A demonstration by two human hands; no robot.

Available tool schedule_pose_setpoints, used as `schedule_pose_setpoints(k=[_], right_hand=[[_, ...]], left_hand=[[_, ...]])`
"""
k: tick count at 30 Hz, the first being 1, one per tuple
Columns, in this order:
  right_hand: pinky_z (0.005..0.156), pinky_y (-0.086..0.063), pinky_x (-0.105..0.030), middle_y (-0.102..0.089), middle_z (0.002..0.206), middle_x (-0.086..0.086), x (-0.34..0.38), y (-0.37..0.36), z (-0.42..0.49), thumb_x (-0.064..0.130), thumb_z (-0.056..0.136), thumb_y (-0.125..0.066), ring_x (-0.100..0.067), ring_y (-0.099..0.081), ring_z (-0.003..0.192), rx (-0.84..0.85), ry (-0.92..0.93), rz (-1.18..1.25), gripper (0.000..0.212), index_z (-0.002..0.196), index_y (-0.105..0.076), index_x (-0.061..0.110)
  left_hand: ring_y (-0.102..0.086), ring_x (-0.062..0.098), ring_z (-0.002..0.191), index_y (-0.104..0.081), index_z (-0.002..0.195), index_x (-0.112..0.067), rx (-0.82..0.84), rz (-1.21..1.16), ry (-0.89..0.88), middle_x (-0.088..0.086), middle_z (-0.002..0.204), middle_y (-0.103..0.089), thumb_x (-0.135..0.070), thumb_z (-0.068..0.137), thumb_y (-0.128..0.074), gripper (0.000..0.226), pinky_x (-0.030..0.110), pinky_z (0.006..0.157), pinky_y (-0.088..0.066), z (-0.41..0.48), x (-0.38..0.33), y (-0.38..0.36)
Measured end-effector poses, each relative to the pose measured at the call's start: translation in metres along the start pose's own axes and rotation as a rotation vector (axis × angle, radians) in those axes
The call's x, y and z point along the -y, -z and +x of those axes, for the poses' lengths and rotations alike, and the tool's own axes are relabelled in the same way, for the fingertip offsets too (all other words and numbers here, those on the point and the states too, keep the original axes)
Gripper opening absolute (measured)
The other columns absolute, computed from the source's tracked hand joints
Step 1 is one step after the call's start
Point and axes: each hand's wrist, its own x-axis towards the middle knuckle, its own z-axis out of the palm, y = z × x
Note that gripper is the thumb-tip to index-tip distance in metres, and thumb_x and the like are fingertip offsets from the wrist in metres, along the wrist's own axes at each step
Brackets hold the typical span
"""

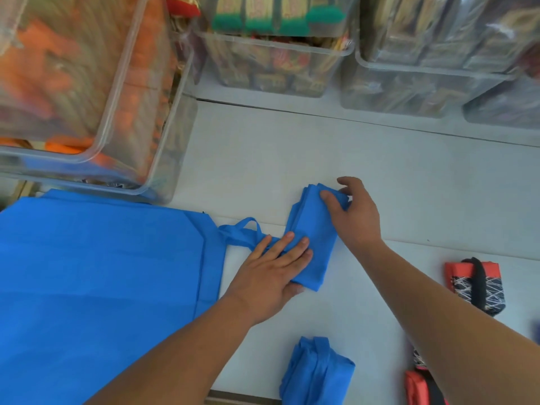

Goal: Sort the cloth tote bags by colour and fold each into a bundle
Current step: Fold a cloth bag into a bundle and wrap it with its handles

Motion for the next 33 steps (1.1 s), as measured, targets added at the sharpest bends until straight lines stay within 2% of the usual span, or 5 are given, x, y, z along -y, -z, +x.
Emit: schedule_pose_setpoints(k=[12,19,23,27,33], right_hand=[[0.08,-0.039,-0.019,-0.057,0.116,0.009,0.002,-0.005,-0.029,0.025,0.085,-0.078,-0.008,-0.055,0.095,0.129,0.135,-0.097,0.044,0.127,-0.064,0.023],[0.065,-0.043,-0.007,-0.062,0.083,0.019,0.002,-0.003,-0.071,0.022,0.074,-0.09,0.005,-0.055,0.068,0.304,-0.066,0.185,0.035,0.105,-0.076,0.029],[0.079,-0.052,-0.023,-0.073,0.085,0.014,0.004,0.006,-0.073,0.025,0.089,-0.077,-0.005,-0.068,0.083,0.453,-0.131,0.29,0.012,0.101,-0.079,0.028],[0.085,-0.049,-0.015,-0.075,0.106,0.016,0.014,0.021,-0.074,0.054,0.105,-0.037,0.0,-0.068,0.099,0.622,-0.261,0.368,0.045,0.111,-0.076,0.031],[0.073,-0.051,-0.014,-0.069,0.097,0.013,0.002,-0.003,-0.088,0.032,0.092,-0.074,0.0,-0.063,0.084,0.379,-0.051,0.239,0.014,0.105,-0.07,0.028]], left_hand=[[-0.053,0.015,0.129,-0.064,0.12,-0.027,-0.172,0.04,-0.124,-0.01,0.132,-0.065,-0.048,0.103,-0.036,0.039,0.033,0.108,-0.028,-0.015,-0.007,0.016],[-0.056,0.021,0.082,-0.052,0.09,-0.018,0.107,-0.413,0.165,0.0,0.082,-0.059,-0.048,0.104,-0.041,0.035,0.046,0.079,-0.047,-0.033,-0.023,0.056],[-0.053,0.016,0.081,-0.047,0.087,-0.022,-0.018,-0.548,0.274,-0.007,0.089,-0.052,-0.04,0.104,-0.047,0.025,0.04,0.079,-0.047,-0.021,-0.023,0.057],[-0.055,0.022,0.088,-0.053,0.093,-0.016,-0.113,-0.58,0.408,-0.003,0.096,-0.05,-0.037,0.104,-0.049,0.024,0.04,0.082,-0.047,0.003,-0.022,0.049],[-0.054,0.023,0.095,-0.058,0.114,-0.018,-0.294,-0.091,0.41,0.0,0.109,-0.055,-0.037,0.096,-0.06,0.026,0.04,0.076,-0.05,0.012,-0.017,0.048]])
